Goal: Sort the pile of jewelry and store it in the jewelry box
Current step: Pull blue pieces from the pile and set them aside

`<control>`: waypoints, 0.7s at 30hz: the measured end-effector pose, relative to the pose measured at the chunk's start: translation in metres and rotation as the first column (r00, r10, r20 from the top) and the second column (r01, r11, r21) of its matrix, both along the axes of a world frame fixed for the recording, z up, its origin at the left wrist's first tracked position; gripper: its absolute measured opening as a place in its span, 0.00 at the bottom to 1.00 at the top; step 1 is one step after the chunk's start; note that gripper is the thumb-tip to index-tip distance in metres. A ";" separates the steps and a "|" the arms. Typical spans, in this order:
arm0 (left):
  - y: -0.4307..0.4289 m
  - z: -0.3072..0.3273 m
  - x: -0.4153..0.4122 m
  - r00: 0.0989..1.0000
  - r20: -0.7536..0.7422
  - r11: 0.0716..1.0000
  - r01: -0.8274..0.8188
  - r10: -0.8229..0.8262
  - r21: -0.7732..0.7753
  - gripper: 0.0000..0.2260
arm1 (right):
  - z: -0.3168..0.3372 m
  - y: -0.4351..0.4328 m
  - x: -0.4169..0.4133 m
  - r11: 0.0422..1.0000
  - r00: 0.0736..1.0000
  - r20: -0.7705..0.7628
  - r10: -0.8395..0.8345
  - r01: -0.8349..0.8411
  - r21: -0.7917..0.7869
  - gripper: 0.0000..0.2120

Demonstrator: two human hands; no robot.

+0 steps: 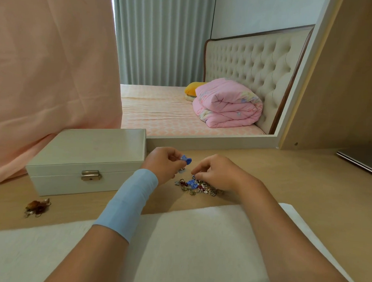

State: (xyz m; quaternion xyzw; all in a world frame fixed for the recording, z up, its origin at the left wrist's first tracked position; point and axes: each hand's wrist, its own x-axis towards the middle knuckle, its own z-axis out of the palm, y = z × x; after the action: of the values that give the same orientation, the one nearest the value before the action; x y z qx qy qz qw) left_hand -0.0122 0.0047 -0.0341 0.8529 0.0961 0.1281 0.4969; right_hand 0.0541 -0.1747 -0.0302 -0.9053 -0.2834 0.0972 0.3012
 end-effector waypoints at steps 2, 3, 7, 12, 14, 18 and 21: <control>0.000 0.004 0.000 1.000 0.008 1.000 -0.001 0.001 0.004 0.02 | 0.002 0.004 -0.004 0.995 0.999 -0.007 0.046 -0.046 -0.092 0.08; 0.000 0.006 -0.001 1.000 0.009 1.000 0.000 0.000 0.006 0.02 | 0.003 0.007 -0.006 0.988 0.998 0.004 0.067 -0.066 -0.141 0.09; -0.002 0.008 -0.004 0.997 -0.072 0.994 0.043 -0.036 0.102 0.02 | 0.003 0.011 -0.010 0.966 0.990 0.090 0.112 -0.087 -0.242 0.08; -0.005 0.006 -0.011 0.991 -0.132 0.971 0.061 -0.031 0.230 0.02 | 0.011 0.007 -0.012 0.996 0.995 0.073 0.067 -0.062 -0.070 0.05; -0.005 0.009 -0.017 0.992 -0.124 0.967 0.049 -0.018 0.248 0.03 | 0.016 0.006 -0.011 0.998 0.998 0.031 0.050 -0.051 0.039 0.04; -0.003 0.018 -0.038 0.993 -0.119 0.959 0.044 -0.011 0.279 0.03 | 0.024 0.006 -0.016 0.968 0.994 -0.085 0.068 -0.045 0.249 0.02; 0.007 0.022 -0.057 0.994 -0.109 0.965 0.030 -0.001 0.262 0.03 | 0.030 0.010 -0.022 0.943 0.987 -0.134 0.093 -0.044 0.330 0.01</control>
State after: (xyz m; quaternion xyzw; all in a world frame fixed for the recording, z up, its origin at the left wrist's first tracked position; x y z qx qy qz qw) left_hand -0.0690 0.0121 -0.0116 0.9177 0.0983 0.0895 0.3745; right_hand 0.0320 -0.1645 -0.0003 -0.8229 -0.3039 0.1262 0.4632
